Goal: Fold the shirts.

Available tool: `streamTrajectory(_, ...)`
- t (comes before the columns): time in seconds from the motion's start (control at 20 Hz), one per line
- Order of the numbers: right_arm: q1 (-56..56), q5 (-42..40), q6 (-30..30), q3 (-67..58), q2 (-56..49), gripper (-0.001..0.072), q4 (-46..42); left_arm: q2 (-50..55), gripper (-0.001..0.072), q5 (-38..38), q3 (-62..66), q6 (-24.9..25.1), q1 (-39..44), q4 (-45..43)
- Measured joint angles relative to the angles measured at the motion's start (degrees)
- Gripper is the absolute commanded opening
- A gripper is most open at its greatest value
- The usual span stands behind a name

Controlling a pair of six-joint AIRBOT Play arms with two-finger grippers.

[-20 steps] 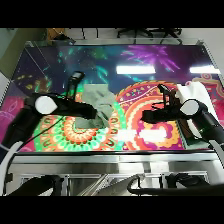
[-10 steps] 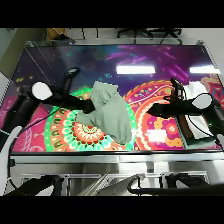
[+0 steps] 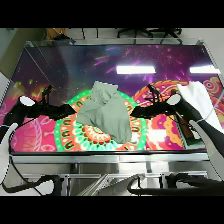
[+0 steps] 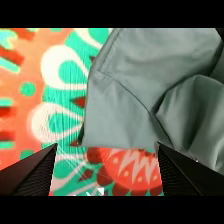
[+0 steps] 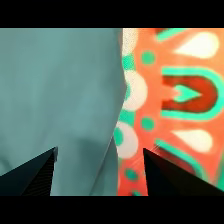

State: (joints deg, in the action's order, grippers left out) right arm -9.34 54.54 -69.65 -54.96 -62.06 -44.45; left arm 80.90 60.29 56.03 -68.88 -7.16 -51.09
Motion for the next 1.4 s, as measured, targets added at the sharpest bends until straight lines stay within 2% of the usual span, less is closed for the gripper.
streamTrajectory(0.35, -3.4, -4.2, 5.3, 0.0, -6.8, 0.0592, 8.9, 12.9, 0.0673, 1.3, 4.9, 5.7, 0.3, 8.8)
streamTrajectory(0.4, -3.7, -4.5, 6.4, 0.0, -7.0, 0.0530, 10.6, 13.9, 0.0672, 1.6, 5.2, 6.6, 1.1, 10.5)
streamTrajectory(0.45, -3.9, -4.8, 7.3, 0.0, -7.3, 0.0424, 12.2, 14.6, 0.0667, 1.6, 5.4, 7.3, 1.9, 11.8)
streamTrajectory(0.5, -4.0, -4.9, 7.9, 0.0, -7.4, 0.0371, 13.4, 15.1, 0.0569, 1.2, 5.5, 7.9, 2.8, 12.7)
streamTrajectory(0.55, -4.1, -5.0, 8.5, 0.0, -7.5, 0.0293, 14.4, 15.5, 0.0359, 0.5, 5.6, 8.2, 3.7, 13.0)
streamTrajectory(0.6, -4.2, -5.0, 8.9, 0.0, -7.6, 0.0188, 15.2, 15.9, 0.0060, -0.3, 5.6, 8.6, 4.5, 12.8)
streamTrajectory(0.65, -4.2, -5.0, 9.4, 0.0, -7.7, 0.0077, 15.8, 16.2, 0.0017, -0.5, 5.6, 8.8, 5.1, 12.7)
streamTrajectory(0.7, -4.3, -5.0, 9.8, 0.0, -7.8, 0.0016, 16.2, 16.2, 0.0016, -0.5, 5.7, 9.0, 5.4, 13.5)
streamTrajectory(1.0, -2.6, -3.5, 11.0, -1.9, -5.6, 0.0016, 17.4, 10.1, 0.0012, 1.4, 6.3, 9.4, 4.0, 14.7)
streamTrajectory(1.15, 1.2, 0.1, 11.3, -7.7, -1.0, 0.0016, 19.1, 1.0, 0.0011, 4.0, 10.1, 9.0, 1.4, 15.0)
streamTrajectory(1.4, 6.1, 5.8, 11.9, -22.1, 10.5, 0.0016, 22.7, -17.2, 0.0012, 8.8, 23.9, 6.8, -0.4, 15.3)
